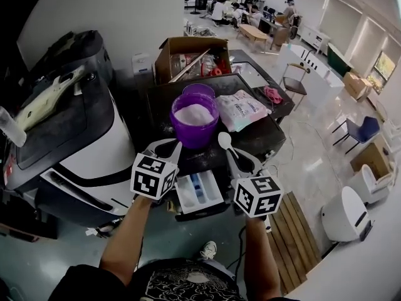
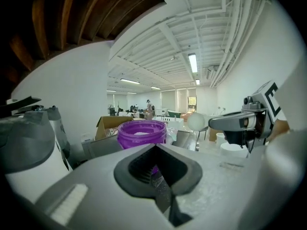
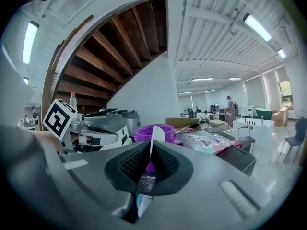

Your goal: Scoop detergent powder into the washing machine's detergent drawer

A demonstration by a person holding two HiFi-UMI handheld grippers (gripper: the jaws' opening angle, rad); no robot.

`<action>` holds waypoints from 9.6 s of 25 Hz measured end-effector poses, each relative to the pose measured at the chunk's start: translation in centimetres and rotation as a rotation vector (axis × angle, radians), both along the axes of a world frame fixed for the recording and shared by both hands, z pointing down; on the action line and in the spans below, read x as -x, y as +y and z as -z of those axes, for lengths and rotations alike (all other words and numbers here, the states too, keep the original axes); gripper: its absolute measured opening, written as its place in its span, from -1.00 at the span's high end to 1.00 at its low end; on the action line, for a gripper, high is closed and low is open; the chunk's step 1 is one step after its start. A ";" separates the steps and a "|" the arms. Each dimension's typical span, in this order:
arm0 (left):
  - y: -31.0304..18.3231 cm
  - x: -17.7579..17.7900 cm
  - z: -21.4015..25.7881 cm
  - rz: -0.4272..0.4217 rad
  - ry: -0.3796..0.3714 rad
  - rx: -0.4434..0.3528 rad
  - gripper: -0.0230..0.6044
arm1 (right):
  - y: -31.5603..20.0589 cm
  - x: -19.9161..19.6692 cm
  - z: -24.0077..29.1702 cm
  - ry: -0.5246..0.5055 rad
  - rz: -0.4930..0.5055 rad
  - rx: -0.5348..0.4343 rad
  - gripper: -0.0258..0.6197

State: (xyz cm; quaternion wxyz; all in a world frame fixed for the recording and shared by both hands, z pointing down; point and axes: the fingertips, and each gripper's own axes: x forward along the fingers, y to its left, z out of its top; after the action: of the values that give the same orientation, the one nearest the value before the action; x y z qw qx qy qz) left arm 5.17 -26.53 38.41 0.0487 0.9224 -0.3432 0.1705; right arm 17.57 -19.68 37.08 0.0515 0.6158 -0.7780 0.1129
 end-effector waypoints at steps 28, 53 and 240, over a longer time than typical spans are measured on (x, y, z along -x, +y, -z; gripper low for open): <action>-1.7 3.9 1.1 0.282 -0.029 -0.014 0.93 | -9.5 2.6 2.6 0.156 0.431 0.030 0.81; -7.7 3.1 1.3 0.126 0.057 -0.031 0.92 | -17.5 4.4 0.8 0.527 0.475 0.358 0.82; -6.9 1.1 -0.5 0.137 0.031 -0.014 0.92 | -18.3 5.1 -0.1 -0.475 0.510 0.606 0.81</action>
State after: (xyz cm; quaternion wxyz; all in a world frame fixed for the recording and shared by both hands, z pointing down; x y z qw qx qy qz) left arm 4.05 -33.42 38.93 0.0594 0.8996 -0.4059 0.1499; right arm 12.48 -38.01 37.13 0.0754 0.3191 -0.8268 0.4571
